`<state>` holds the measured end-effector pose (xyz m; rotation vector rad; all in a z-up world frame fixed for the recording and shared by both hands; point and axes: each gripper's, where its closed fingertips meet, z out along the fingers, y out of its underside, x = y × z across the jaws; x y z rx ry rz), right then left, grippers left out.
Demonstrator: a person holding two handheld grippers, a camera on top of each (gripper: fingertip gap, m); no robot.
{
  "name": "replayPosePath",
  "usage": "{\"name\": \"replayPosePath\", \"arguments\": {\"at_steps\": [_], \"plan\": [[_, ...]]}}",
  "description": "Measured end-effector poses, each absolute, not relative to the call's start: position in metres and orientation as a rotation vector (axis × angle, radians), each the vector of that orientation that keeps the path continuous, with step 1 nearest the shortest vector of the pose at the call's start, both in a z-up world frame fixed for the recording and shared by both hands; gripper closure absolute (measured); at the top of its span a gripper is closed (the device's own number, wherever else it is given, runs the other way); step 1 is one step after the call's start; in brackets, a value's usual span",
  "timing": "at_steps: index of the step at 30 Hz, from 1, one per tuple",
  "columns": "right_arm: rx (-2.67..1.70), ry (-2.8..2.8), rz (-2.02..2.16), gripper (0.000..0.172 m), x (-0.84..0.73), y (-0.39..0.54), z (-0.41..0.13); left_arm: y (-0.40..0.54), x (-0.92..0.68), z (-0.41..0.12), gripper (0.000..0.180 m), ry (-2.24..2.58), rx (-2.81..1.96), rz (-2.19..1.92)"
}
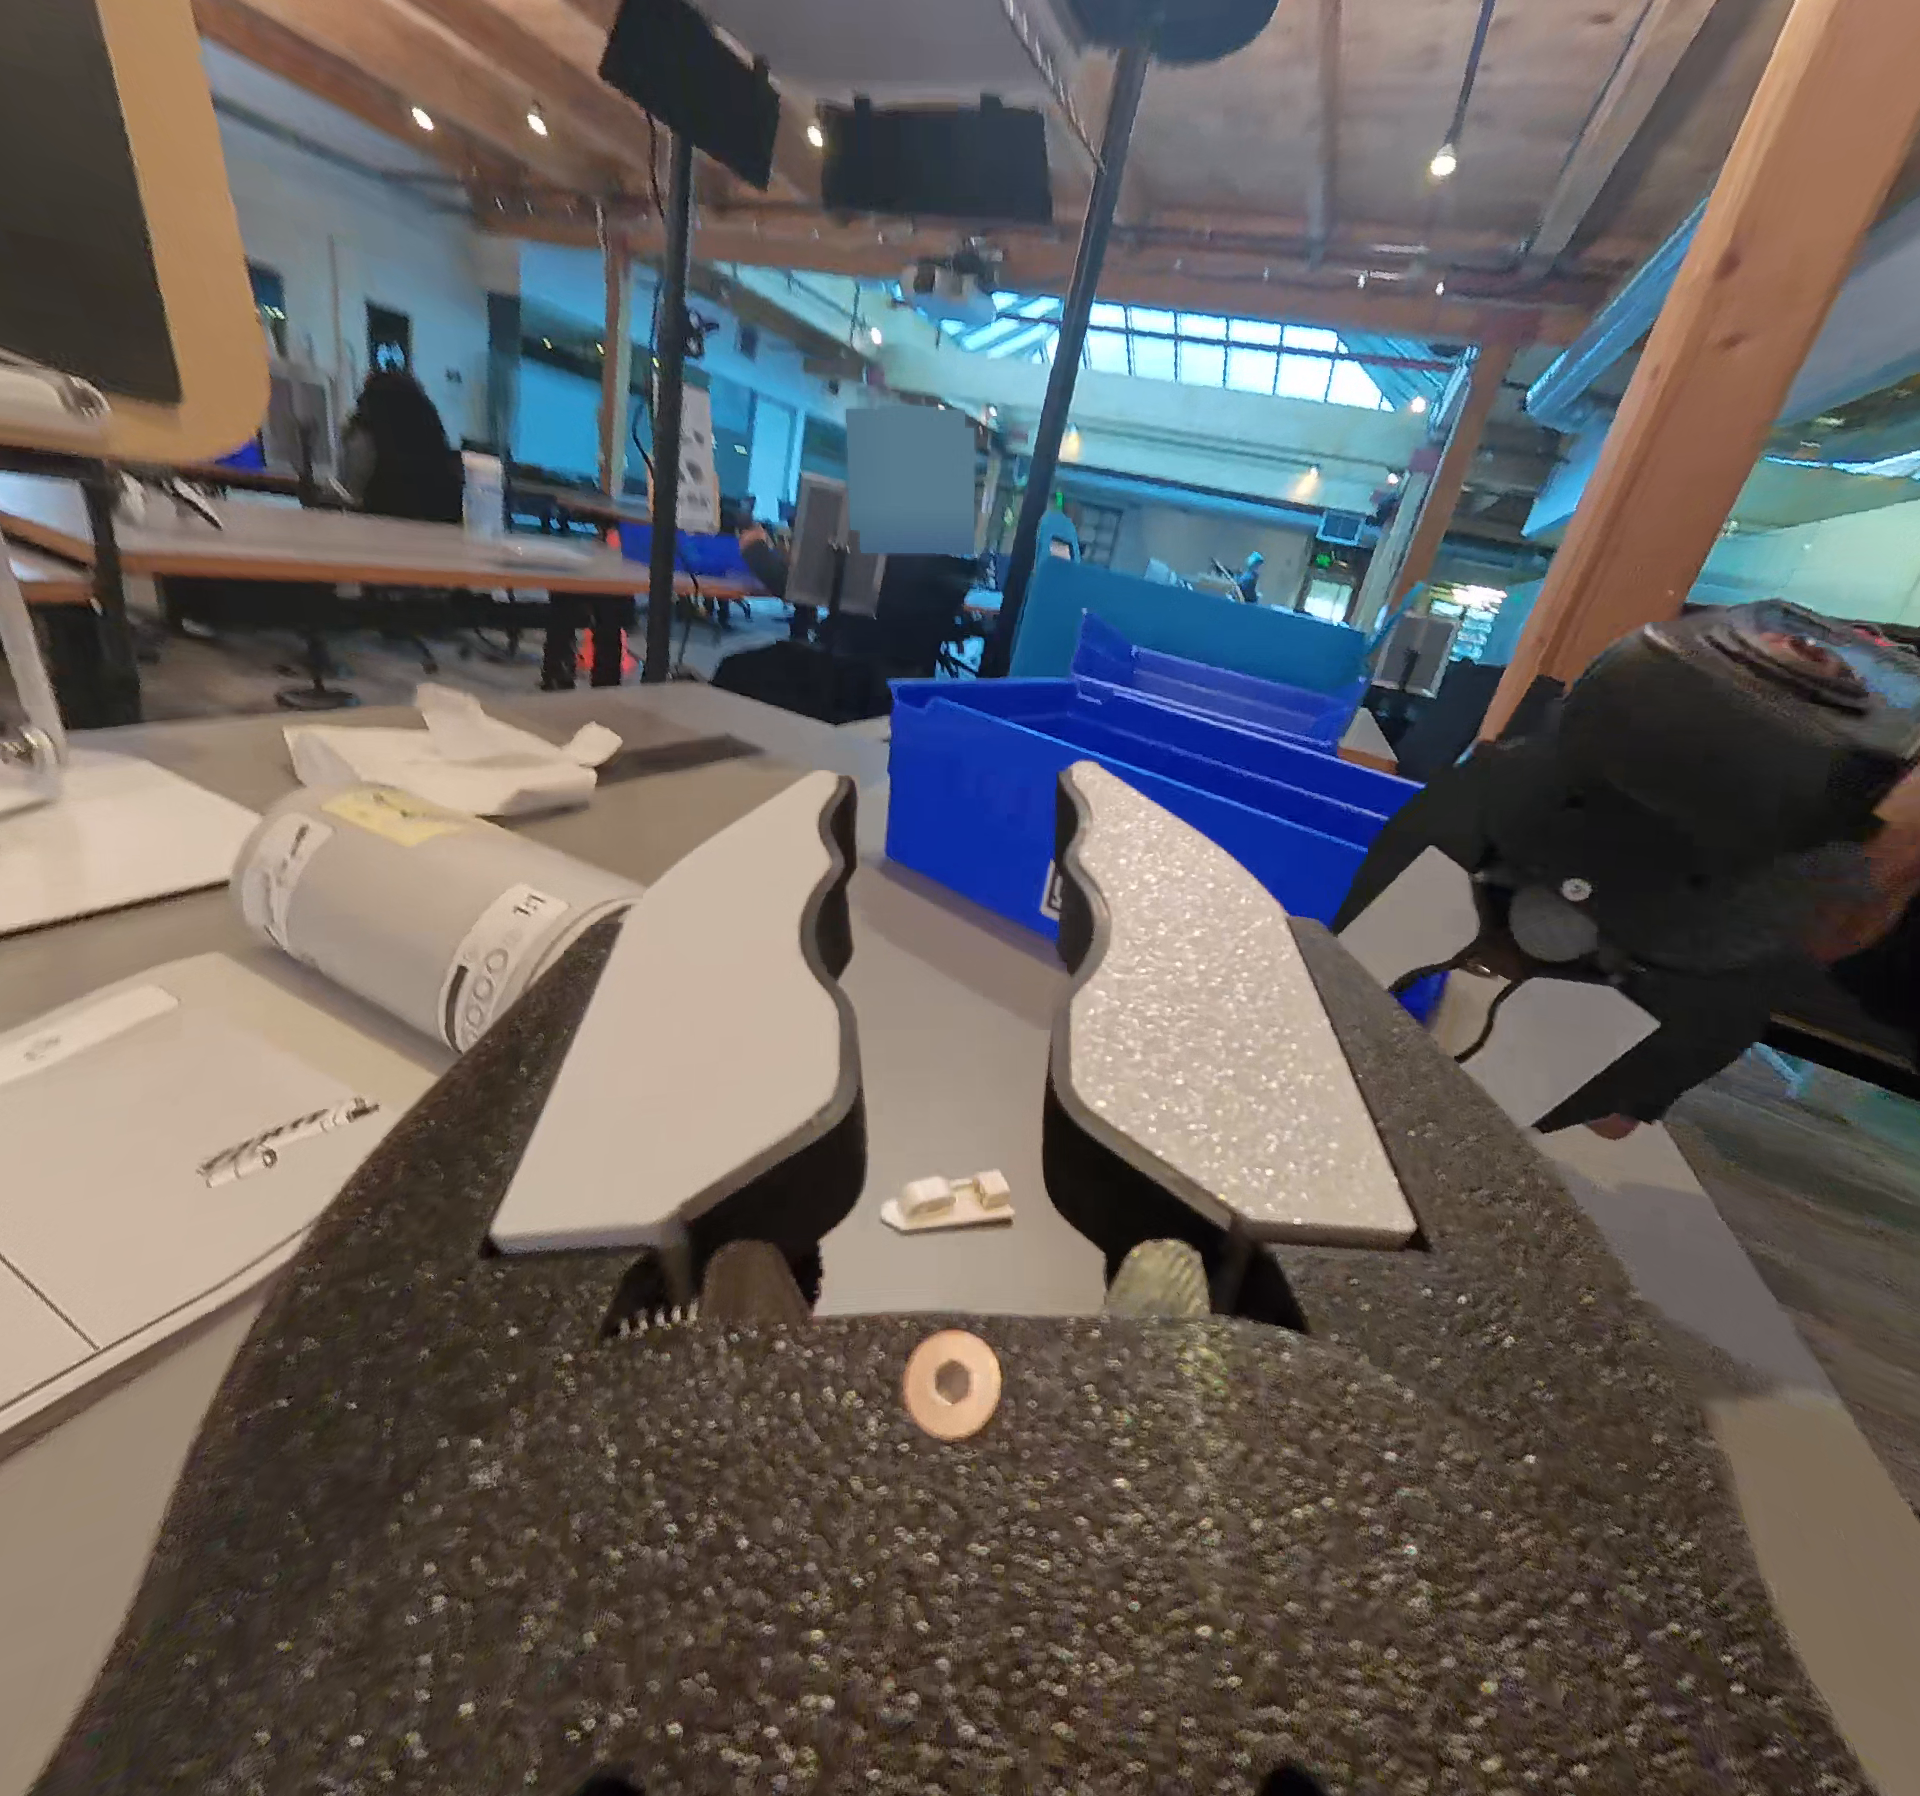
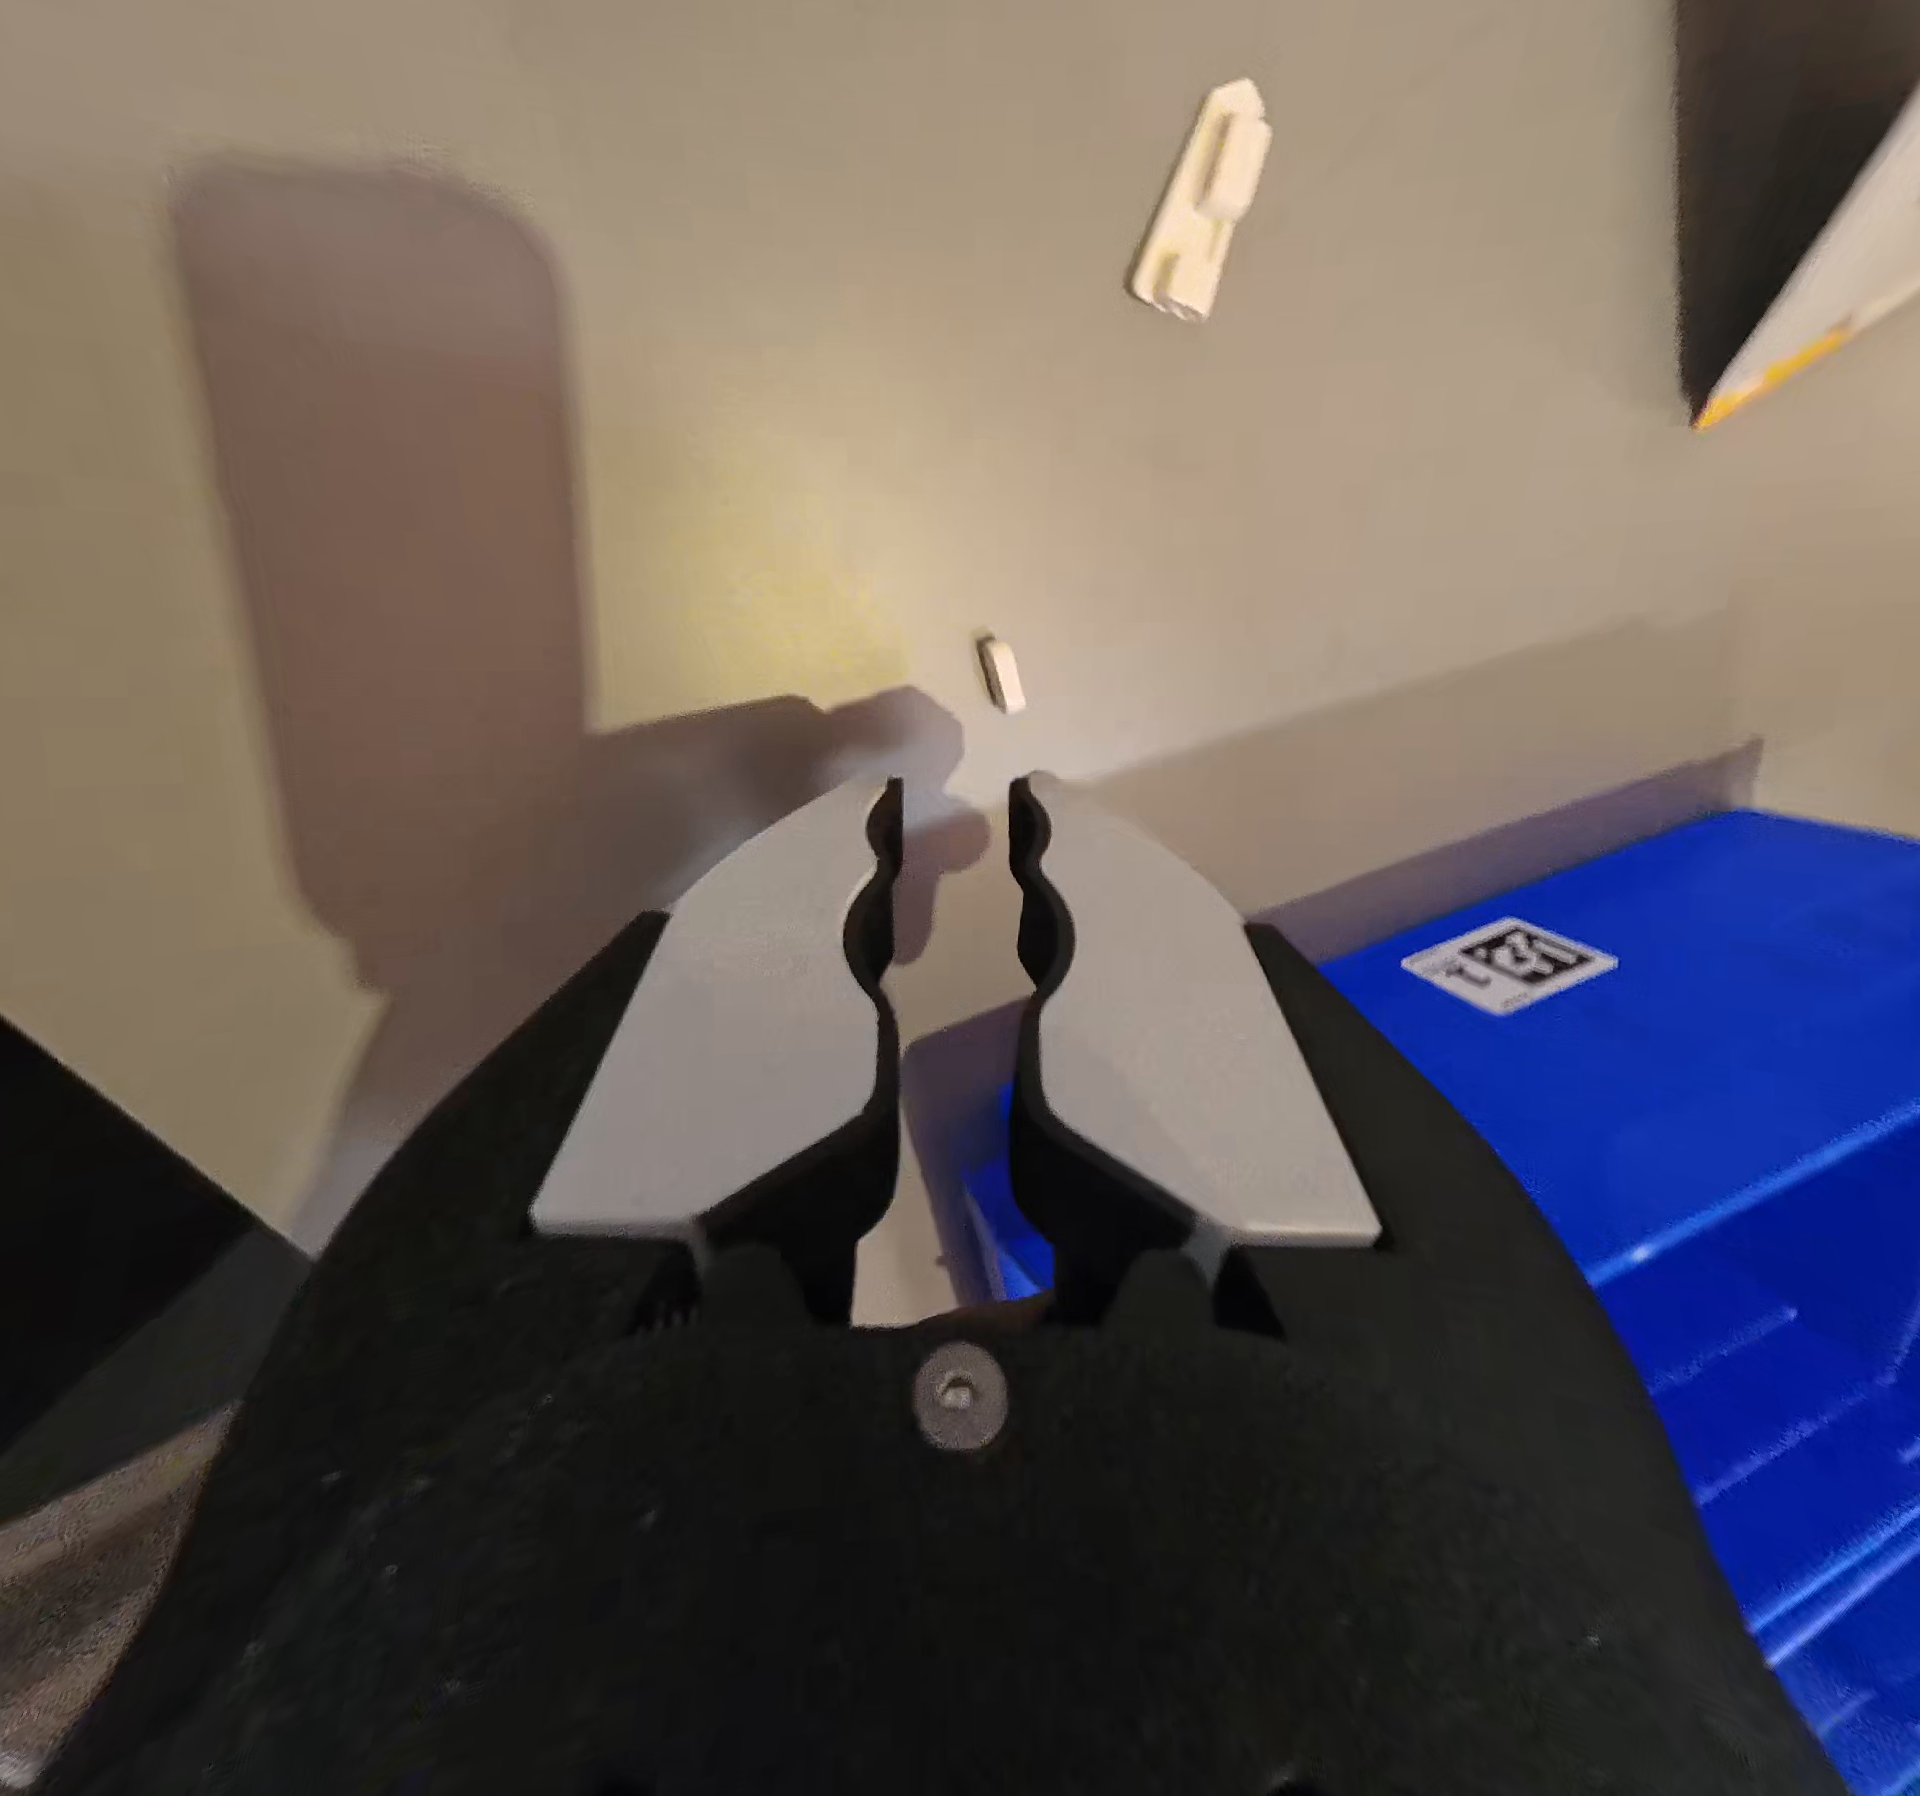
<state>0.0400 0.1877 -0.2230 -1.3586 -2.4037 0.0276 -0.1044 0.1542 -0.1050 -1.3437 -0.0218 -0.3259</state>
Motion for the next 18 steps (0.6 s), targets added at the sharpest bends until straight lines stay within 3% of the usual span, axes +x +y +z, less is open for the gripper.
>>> {"name": "replayPosePath", "arguments": {"at_steps": [8, 10, 14, 18], "plan": [[-1.451, -2.226, 0.257, 0.152, 0.079, 0.190, -0.220, 0.161, -0.115, -0.106, 0.135, -0.091, -1.367, -0.189], [-1.439, -2.209, 0.258, 0.152, 0.081, 0.189, -0.227, 0.166, -0.117, -0.107, 0.143, -0.076, -1.380, -0.118], [-1.439, -2.174, 0.290, 0.151, 0.075, 0.191, -0.239, 0.168, -0.112, -0.103, 0.180, 0.005, -1.348, -0.056], [-1.397, -2.169, 0.310, 0.152, 0.067, 0.194, -0.245, 0.165, -0.105, -0.102, 0.180, 0.040, -1.354, -0.130]]}}
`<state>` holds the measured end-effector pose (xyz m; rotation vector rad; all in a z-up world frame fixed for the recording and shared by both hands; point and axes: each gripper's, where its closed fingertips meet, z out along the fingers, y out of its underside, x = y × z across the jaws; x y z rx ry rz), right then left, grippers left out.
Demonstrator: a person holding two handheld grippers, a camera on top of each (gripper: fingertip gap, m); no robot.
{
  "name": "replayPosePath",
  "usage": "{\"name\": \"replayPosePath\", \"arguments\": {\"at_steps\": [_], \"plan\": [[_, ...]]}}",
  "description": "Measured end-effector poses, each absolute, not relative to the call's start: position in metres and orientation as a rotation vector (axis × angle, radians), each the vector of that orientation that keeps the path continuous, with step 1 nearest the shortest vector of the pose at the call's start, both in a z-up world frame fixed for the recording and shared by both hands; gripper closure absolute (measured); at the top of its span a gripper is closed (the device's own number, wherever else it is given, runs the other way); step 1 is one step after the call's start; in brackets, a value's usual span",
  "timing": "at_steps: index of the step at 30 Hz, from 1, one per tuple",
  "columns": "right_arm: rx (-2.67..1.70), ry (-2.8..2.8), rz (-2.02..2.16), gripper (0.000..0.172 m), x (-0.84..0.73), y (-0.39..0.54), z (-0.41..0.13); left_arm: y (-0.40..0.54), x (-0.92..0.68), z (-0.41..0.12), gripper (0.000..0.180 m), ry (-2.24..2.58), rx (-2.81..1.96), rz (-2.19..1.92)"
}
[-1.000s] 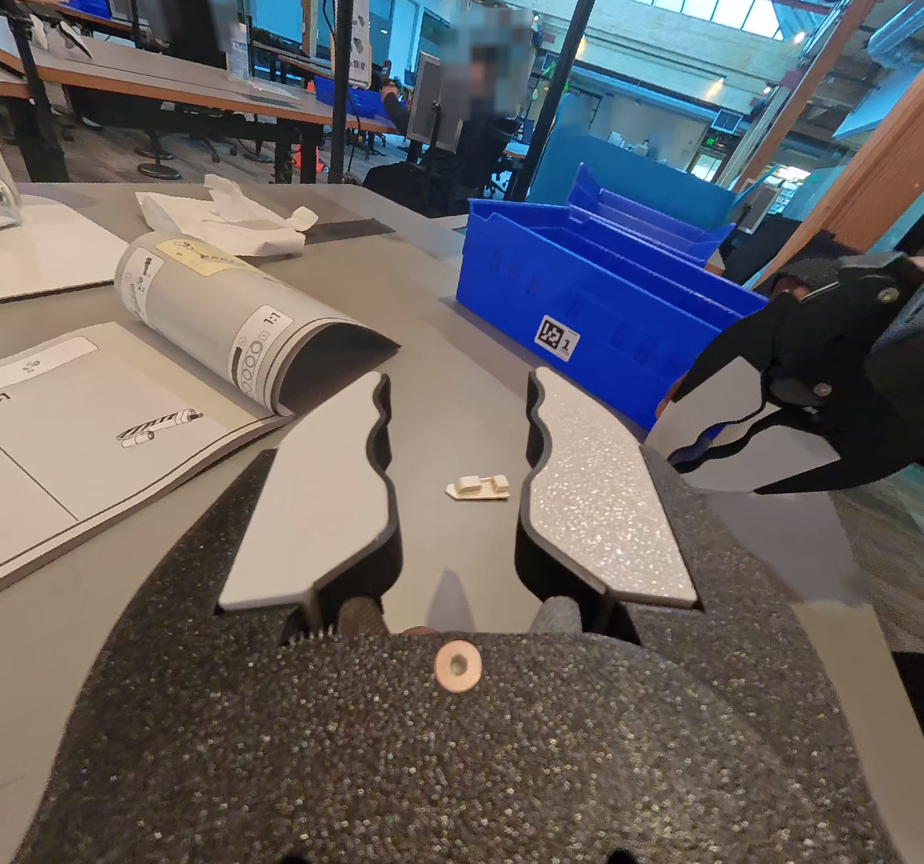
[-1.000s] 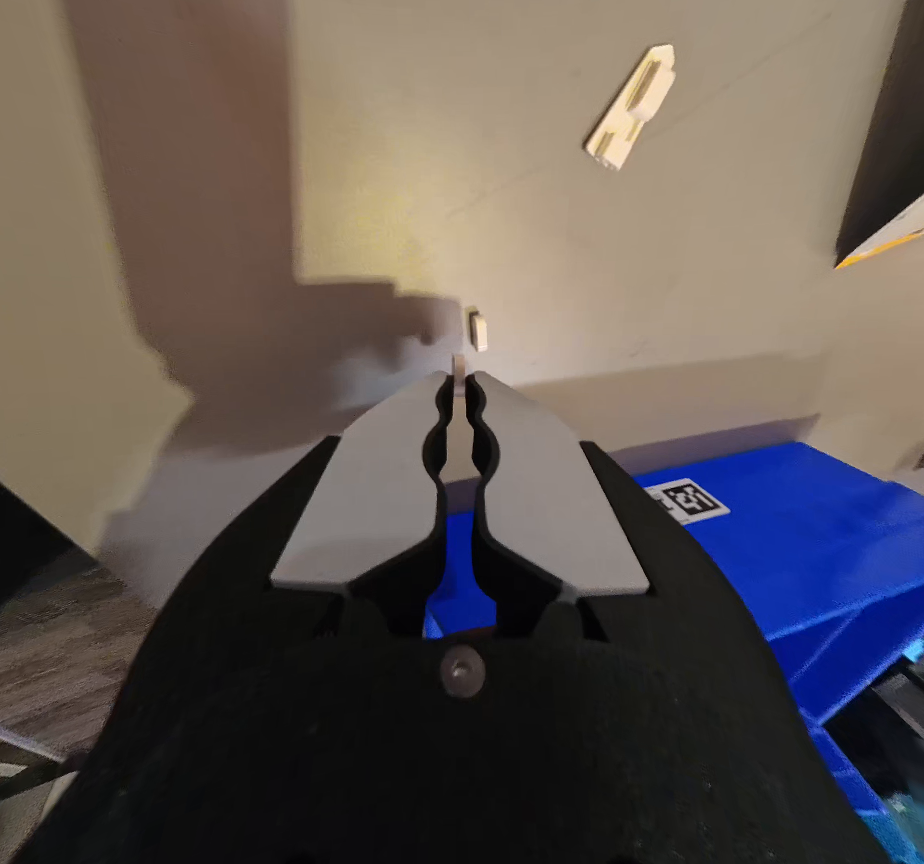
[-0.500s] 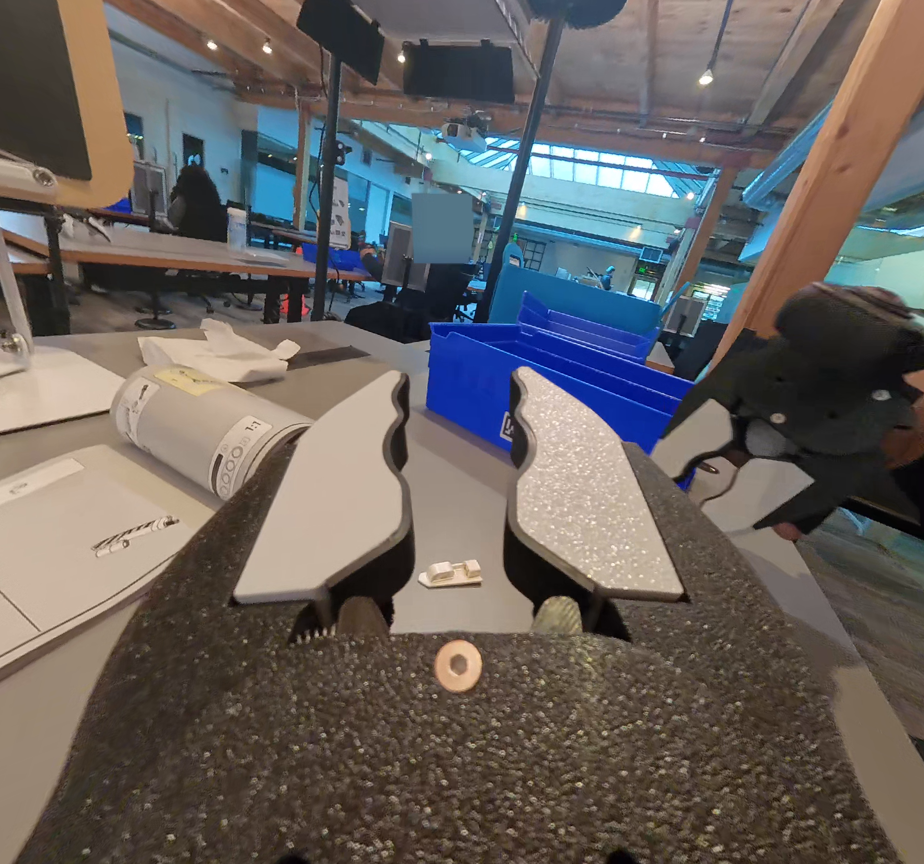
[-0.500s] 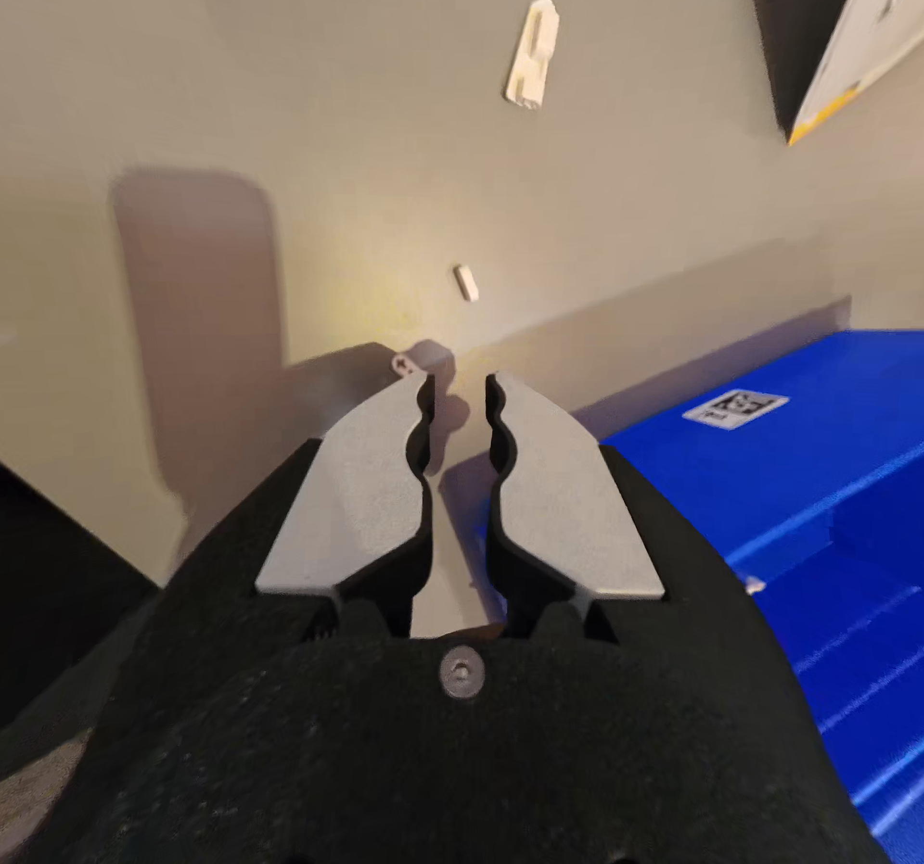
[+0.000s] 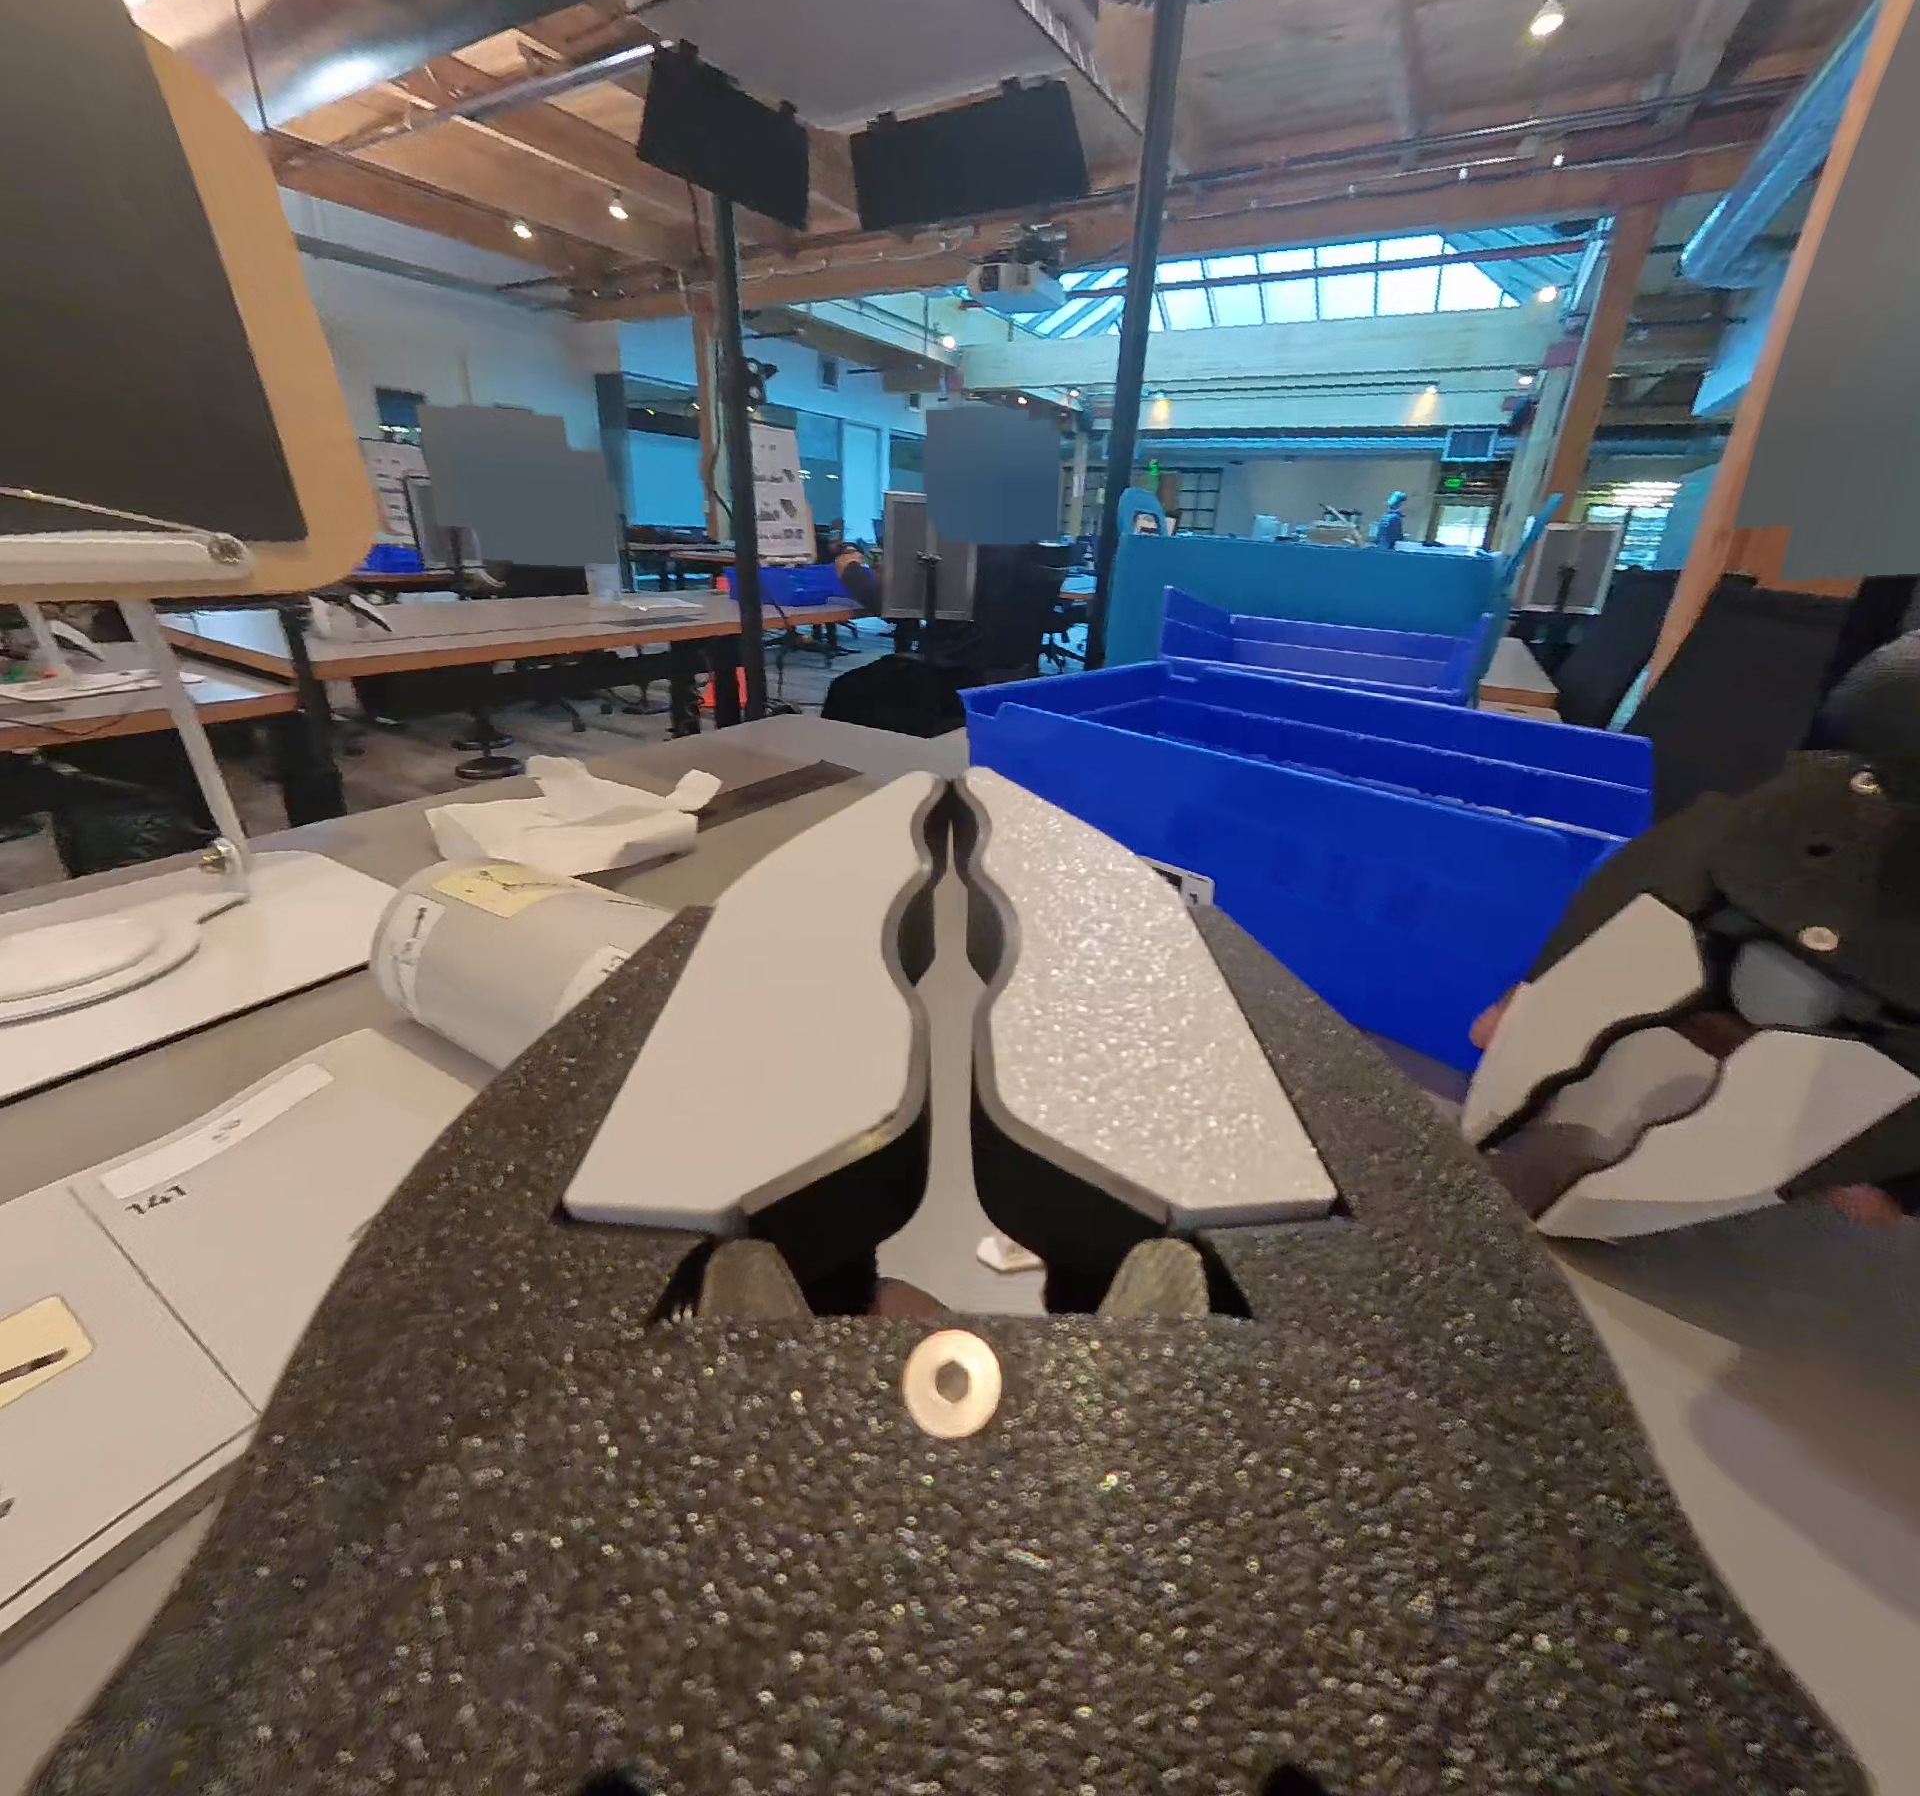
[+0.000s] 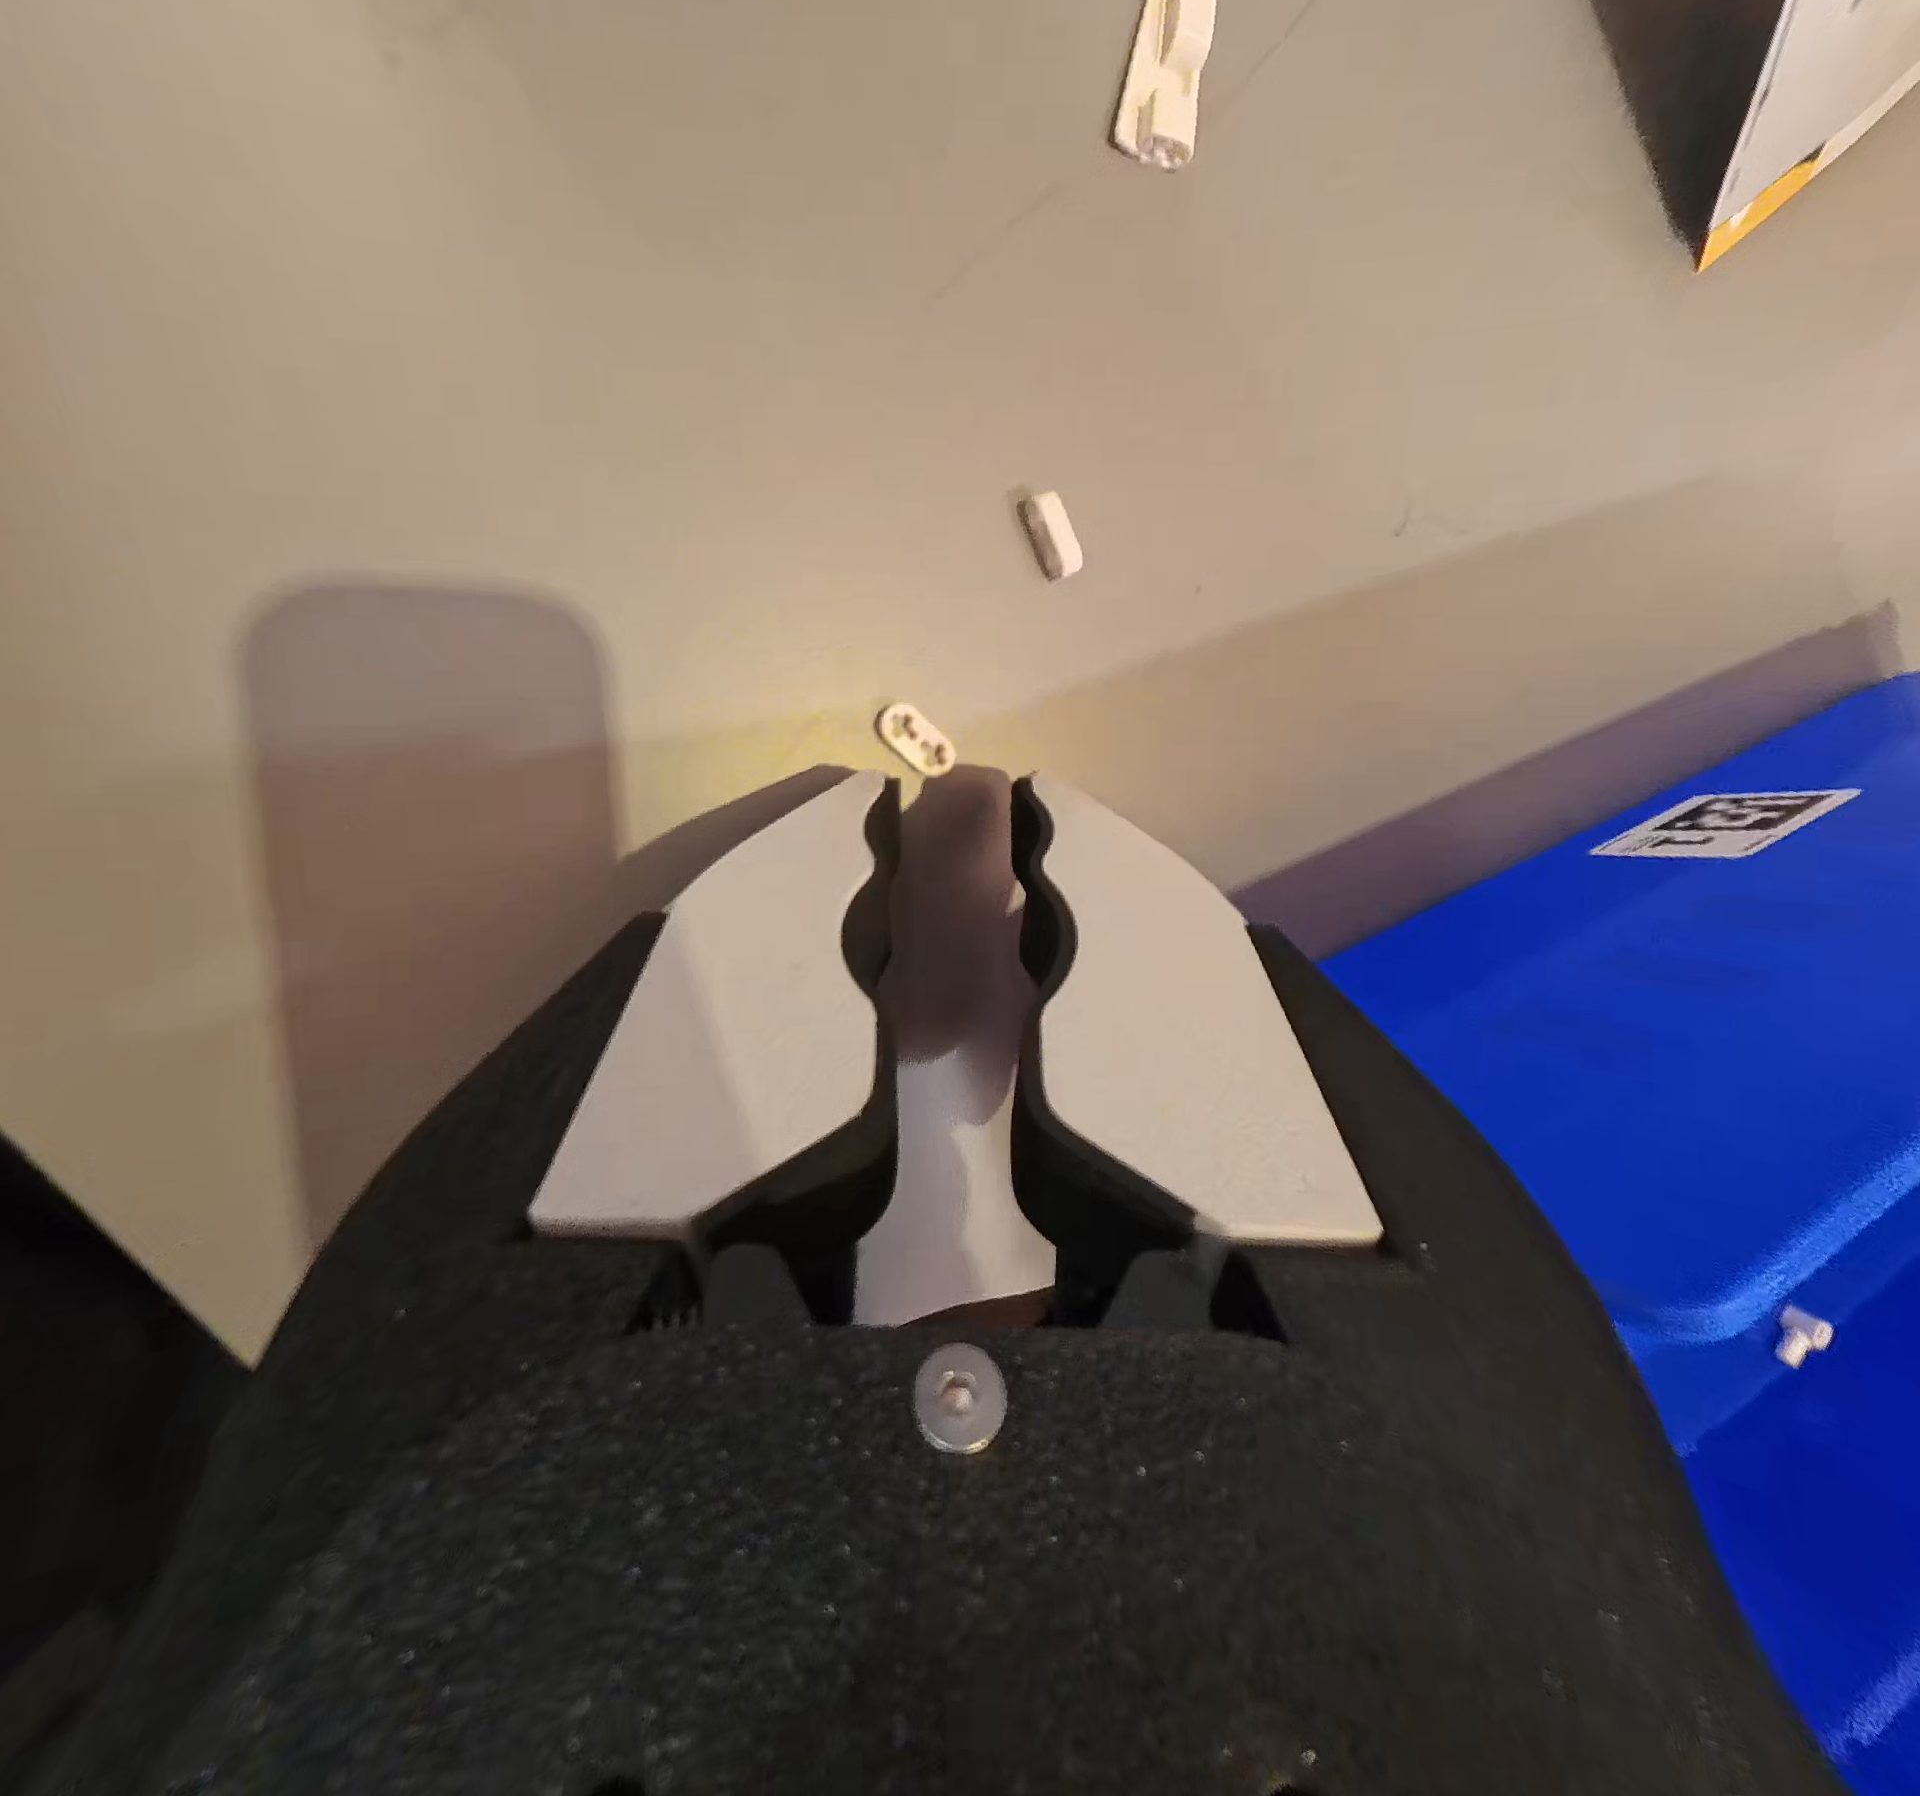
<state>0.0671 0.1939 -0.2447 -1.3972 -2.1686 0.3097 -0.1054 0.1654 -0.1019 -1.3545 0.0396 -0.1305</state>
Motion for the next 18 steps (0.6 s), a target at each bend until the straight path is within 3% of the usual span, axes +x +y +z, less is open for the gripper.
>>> {"name": "replayPosePath", "arguments": {"at_steps": [6, 18], "plan": [[-1.389, -2.143, 0.368, 0.162, 0.053, 0.190, -0.246, 0.162, -0.105, -0.133, 0.163, 0.052, -1.530, -0.206], [-1.408, -2.021, 0.461, 0.166, 0.016, 0.177, -0.246, 0.155, -0.097, -0.149, 0.161, 0.120, -1.654, -0.220]]}}
